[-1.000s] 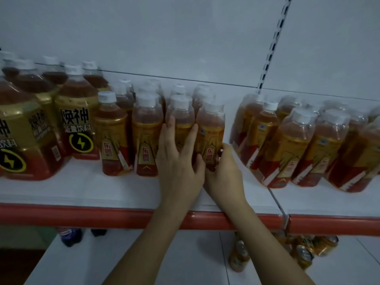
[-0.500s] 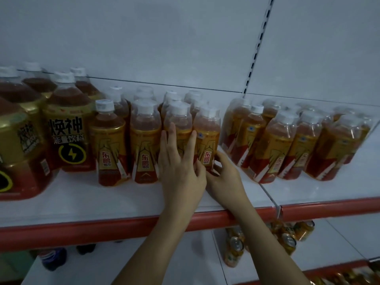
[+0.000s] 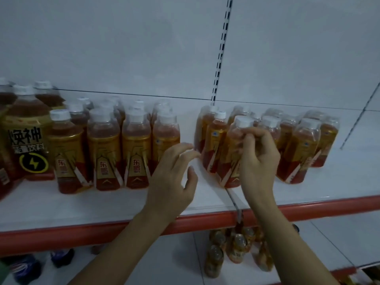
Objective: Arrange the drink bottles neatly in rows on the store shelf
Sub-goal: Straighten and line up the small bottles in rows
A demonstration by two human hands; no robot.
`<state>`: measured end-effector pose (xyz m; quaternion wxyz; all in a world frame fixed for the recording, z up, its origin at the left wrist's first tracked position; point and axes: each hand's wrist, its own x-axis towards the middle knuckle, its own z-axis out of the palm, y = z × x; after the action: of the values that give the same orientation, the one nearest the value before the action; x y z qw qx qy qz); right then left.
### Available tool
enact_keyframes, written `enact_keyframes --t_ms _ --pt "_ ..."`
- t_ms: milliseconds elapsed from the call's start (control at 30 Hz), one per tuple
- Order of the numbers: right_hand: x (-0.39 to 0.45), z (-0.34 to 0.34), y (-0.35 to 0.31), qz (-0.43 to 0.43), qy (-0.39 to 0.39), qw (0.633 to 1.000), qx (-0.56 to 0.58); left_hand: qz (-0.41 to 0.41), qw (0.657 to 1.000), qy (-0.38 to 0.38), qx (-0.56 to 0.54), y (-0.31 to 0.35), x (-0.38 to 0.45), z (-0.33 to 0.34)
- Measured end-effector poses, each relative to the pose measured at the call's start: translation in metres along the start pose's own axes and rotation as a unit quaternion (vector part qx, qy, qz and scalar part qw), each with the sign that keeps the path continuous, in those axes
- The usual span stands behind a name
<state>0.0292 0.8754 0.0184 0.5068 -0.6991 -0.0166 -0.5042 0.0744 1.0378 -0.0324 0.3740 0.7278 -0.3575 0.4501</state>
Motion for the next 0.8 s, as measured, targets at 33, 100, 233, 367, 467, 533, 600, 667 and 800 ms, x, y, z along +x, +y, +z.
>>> enact_keyframes --t_ms 33,100,233,367,467,533,600,667,800 --pt "0.020 -0.003 -0.007 -0.020 -0.017 1.000 -0.002 -0.038 0.999 -0.027 -0.013 0.008 0.014 0.007" --pt "0.063 -0.004 -0.021 -0.056 -0.074 0.995 -0.025 -0.107 0.991 -0.067 -0.034 0.021 0.050 0.021" --pt "0.143 0.004 -0.031 -0.058 -0.233 0.958 -0.156 -0.174 0.980 -0.095 -0.024 0.007 0.127 0.042" --pt "0.189 0.018 -0.014 0.012 -0.411 0.873 -0.262 -0.251 0.952 -0.173 0.018 -0.022 0.185 0.053" --pt "0.200 0.024 0.007 0.055 -0.493 0.827 -0.266 -0.265 0.924 -0.269 0.063 -0.038 0.205 0.064" --pt "0.203 0.026 0.017 0.059 -0.527 0.806 -0.262 -0.263 0.900 -0.336 0.084 -0.043 0.209 0.071" --pt "0.205 0.028 0.022 0.061 -0.547 0.795 -0.255 -0.265 0.885 -0.377 0.071 -0.045 0.213 0.077" --pt "0.207 0.029 0.024 0.064 -0.560 0.786 -0.254 -0.258 0.875 -0.406 0.059 -0.044 0.216 0.084" --pt "0.209 0.034 0.029 0.078 -0.575 0.762 -0.287 -0.231 0.853 -0.463 0.061 -0.048 0.225 0.096"
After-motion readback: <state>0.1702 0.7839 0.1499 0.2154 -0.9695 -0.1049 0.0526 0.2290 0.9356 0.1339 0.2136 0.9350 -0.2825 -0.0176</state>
